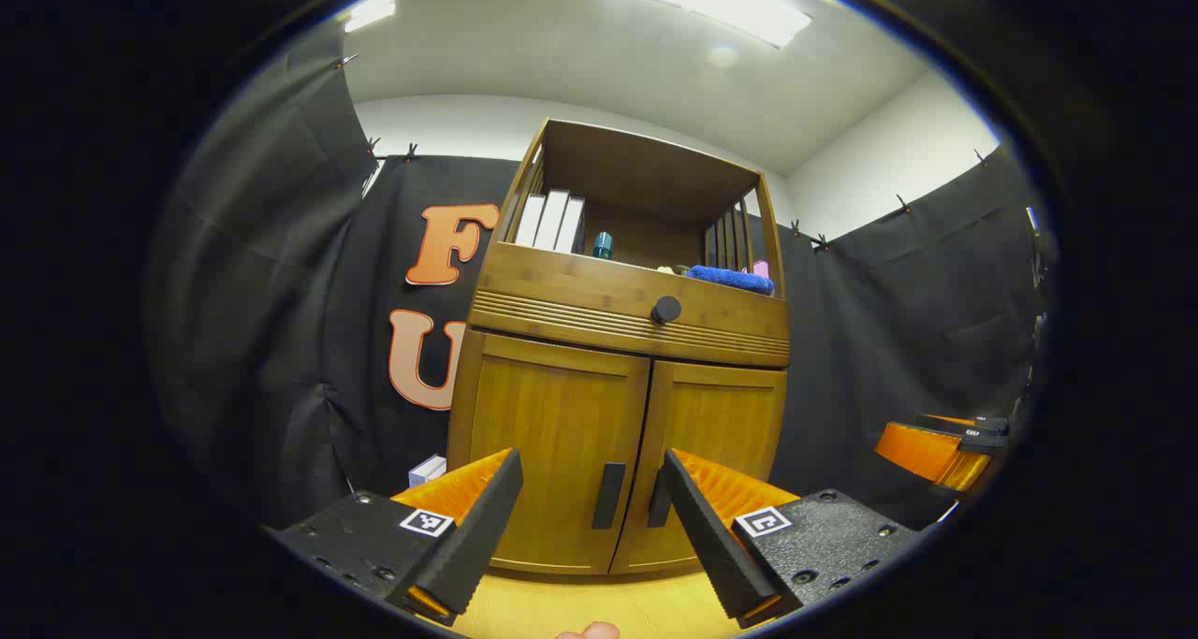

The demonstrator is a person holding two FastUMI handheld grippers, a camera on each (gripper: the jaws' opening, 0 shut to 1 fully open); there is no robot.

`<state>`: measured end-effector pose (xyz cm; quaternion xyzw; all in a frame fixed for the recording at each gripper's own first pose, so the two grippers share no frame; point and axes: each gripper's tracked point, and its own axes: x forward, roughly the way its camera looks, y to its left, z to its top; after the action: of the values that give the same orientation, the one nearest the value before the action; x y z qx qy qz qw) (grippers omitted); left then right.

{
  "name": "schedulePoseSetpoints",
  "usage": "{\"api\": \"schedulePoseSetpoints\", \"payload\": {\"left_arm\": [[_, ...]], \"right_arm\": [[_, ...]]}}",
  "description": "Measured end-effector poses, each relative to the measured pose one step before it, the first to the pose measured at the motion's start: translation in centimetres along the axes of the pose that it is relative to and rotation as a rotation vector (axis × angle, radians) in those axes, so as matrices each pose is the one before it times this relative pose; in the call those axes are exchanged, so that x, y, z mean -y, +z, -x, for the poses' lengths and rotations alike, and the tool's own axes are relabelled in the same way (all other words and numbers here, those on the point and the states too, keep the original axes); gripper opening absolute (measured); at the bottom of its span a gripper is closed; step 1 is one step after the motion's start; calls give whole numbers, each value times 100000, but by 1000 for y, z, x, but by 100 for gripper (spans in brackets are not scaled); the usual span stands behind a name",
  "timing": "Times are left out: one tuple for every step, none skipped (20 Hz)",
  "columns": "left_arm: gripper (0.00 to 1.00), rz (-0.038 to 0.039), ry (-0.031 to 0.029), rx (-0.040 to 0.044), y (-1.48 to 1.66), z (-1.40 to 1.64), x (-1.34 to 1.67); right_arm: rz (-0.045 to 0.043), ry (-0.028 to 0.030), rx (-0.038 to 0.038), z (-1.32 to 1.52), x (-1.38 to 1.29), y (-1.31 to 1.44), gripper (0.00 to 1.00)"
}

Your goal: Open the right door of the double-door shoe cabinet with the right hand, and open the left door with the left hand.

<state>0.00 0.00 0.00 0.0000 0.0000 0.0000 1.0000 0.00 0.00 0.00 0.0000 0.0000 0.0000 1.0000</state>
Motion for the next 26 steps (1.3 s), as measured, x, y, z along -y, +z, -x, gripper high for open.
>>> {"api": "schedulePoseSetpoints", "payload": {"left_arm": [[94, -106, -83, 107, 14, -10, -7], [91, 150, -326, 71, 38, -13, 67], [91, 263, -333, -42, -10, 2, 80], [91, 259, -237, -62, -105, -127, 48], [91, 256, -130, -81, -128, -109, -29], [91, 190, -40, -86, 1, -74, -32], [94, 116, -9, -165, -101, -49, -6], [91, 163, 91, -257, -79, -79, -55], [91, 234, 45, -53, -45, 24, -3], [91, 186, -76, -14, 2, -128, 7], [95, 79, -80, -15, 30, -114, -60], [95, 63, -31, 110, -3, -38, -24], [95, 79, -77, 199, 16, 66, 42], [95, 209, -43, 269, 53, 77, -8], [95, 278, -23, 195, 79, -22, 13], [92, 341, 158, 88, -4, -37, -34], [92, 299, 251, 20, -20, 114, -72], [95, 223, 208, -106, -20, 46, -37], [95, 237, 209, -140, -64, 123, -55], [92, 245, 308, -183, 35, 6, -99], [91, 153, 406, -128, -21, 35, -70], [91, -44, 367, -60, 5, -51, -80], [91, -182, 411, -33, -88, 117, -109], [95, -40, 503, 74, -26, 117, -95], [95, 130, 367, -280, -157, 99, -67], [95, 125, 158, -355, -177, -13, -133]], "right_arm": [[-203, -219, 181, -124, -51, 38, 89], [-357, -80, 10, -81, -44, -69, 89], [-396, 103, -47, -14, -35, -116, 89], [-182, 3, -173, -13, 6, -118, 89], [-50, -136, -136, -123, 57, 27, 89], [126, -157, -22, -42, -21, -68, 89], [140, -196, -95, -8, 83, 1, 97], [40, -116, -61, -18, 13, -79, 97], [-89, -134, -15, -22, 16, -23, 97], [-196, -151, 51, 31, 83, -18, 97], [-116, -137, 27, -82, 45, -36, 97], [-24, -236, 181, 34, 50, 29, 97], [78, -258, 175, 53, 105, 92, 97], [122, -228, 107, 26, 57, -54, 97], [97, -19, 24, -9, -23, 35, 97], [-47, 79, -116, 108, -18, -86, 97], [-159, 274, -113, -12, -31, 63, 97], [-74, 184, 85, 77, -47, 34, 97], [483, 169, 285, 79, 90, 36, 97], [295, 132, 223, 33, -19, -66, 97], [186, -5, 341, 38, 128, 107, 97], [-73, -98, 212, 40, 88, -33, 97], [-435, 193, 121, -79, 129, 106, 97], [-481, 282, -124, -61, 32, 4, 97], [-416, 334, -180, -77, 33, -42, 97], [-228, 204, 156, -52, 47, 40, 97]]}}
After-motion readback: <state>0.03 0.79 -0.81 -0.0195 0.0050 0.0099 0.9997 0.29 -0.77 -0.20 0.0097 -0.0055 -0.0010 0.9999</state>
